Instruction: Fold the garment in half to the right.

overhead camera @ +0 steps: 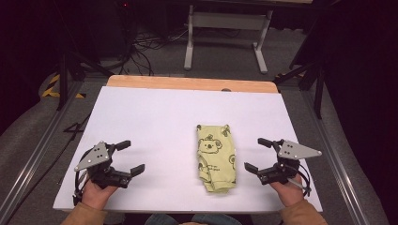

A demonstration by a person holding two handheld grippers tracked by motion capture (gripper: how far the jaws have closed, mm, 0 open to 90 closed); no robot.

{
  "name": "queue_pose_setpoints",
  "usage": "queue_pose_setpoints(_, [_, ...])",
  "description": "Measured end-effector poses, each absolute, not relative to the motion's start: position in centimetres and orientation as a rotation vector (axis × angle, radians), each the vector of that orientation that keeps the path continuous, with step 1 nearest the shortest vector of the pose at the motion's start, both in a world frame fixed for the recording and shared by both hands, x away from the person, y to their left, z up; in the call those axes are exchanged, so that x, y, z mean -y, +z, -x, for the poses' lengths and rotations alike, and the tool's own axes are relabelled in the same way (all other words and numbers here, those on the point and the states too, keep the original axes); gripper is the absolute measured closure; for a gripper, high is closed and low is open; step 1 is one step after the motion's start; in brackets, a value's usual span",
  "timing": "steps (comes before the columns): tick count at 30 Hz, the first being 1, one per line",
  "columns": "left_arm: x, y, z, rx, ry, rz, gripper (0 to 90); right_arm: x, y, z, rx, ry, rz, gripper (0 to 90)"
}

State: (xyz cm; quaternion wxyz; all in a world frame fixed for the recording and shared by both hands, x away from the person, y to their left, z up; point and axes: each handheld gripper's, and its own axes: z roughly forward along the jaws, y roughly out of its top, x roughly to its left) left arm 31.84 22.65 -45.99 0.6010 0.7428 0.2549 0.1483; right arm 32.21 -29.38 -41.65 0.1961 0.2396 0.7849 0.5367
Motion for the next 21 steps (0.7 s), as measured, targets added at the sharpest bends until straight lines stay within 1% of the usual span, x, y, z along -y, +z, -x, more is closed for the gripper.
queue_pose_setpoints(10, [-22.8,-47.7,-31.7,-0.612,0.383,-1.724,2.1,30.3,-44.5,-31.9,-2.244,1.480,-0.628,0.5])
queue_pose_setpoints(18, [-22.9,-49.4,-32.5,-0.660,0.390,-1.754,2.1,31.0,-47.2,-32.0,-2.243,1.492,-0.708,0.0])
queue_pose_setpoints(21, [-22.6,-50.1,-32.9,-0.676,0.406,-1.780,1.9,31.0,-47.3,-32.1,-2.246,1.484,-0.727,0.0])
